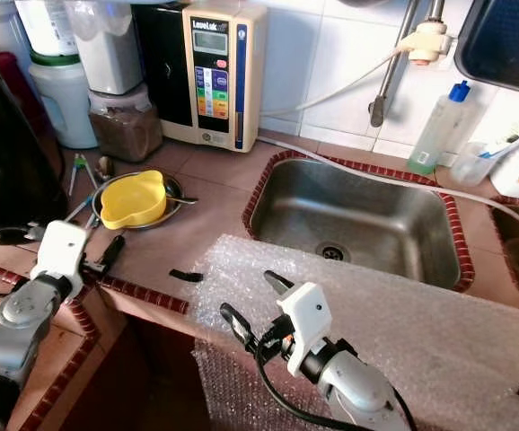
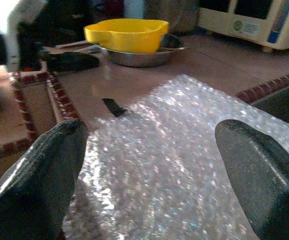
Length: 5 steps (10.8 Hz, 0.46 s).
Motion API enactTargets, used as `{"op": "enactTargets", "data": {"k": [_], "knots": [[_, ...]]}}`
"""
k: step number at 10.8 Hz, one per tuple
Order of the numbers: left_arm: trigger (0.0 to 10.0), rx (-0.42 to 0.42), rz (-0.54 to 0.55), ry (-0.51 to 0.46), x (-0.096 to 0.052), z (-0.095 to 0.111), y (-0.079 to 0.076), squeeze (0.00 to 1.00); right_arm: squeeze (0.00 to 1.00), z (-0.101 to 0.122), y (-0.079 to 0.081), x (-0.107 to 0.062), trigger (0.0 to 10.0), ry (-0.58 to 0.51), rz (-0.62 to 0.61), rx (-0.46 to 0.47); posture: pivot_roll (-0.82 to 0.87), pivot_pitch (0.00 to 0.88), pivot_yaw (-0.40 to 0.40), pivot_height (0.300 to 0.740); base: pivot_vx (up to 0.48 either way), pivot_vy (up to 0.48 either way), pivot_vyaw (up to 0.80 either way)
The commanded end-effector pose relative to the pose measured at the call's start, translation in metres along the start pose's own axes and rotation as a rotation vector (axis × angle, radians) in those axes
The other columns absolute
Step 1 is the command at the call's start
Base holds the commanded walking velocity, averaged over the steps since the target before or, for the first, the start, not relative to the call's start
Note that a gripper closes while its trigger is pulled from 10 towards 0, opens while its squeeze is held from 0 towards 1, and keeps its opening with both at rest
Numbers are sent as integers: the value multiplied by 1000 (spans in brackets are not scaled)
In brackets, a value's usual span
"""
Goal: Kitchen organization
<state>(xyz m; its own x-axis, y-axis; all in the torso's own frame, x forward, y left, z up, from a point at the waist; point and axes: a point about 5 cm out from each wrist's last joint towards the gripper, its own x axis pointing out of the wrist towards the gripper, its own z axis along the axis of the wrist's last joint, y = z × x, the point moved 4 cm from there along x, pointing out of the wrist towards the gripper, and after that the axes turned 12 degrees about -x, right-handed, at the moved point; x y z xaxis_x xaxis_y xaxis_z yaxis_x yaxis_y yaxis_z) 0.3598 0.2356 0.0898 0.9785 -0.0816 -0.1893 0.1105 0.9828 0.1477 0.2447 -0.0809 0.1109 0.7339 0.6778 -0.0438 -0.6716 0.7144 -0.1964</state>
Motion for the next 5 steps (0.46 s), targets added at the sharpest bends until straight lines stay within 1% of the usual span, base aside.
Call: {"op": "enactTargets", "data": {"k": [1, 2, 3, 4, 5], "knots": [[0, -22, -12, 106, 0, -23, -4, 0, 0, 4, 2, -1, 10000, -4, 22, 2, 104, 0, -24, 740, 0, 0, 0], [0, -36, -17, 105, 3, -20, -4, 0, 0, 4, 4, -1, 10000, 1, 28, -1, 105, 0, -23, 740, 0, 0, 0], [0, -90, -12, 119, 7, -19, -3, 0, 0, 4, 5, -1, 10000, 5, 30, 1, 104, 0, -20, 740, 0, 0, 0], [0, -130, 0, 137, 10, -21, -2, 0, 0, 4, 5, -1, 10000, 9, 32, 3, 104, 0, -21, 740, 0, 0, 0], [0, -148, 19, 176, 12, -25, -1, 0, 0, 4, 7, -1, 10000, 14, 38, 4, 101, 0, -20, 740, 0, 0, 0]]}}
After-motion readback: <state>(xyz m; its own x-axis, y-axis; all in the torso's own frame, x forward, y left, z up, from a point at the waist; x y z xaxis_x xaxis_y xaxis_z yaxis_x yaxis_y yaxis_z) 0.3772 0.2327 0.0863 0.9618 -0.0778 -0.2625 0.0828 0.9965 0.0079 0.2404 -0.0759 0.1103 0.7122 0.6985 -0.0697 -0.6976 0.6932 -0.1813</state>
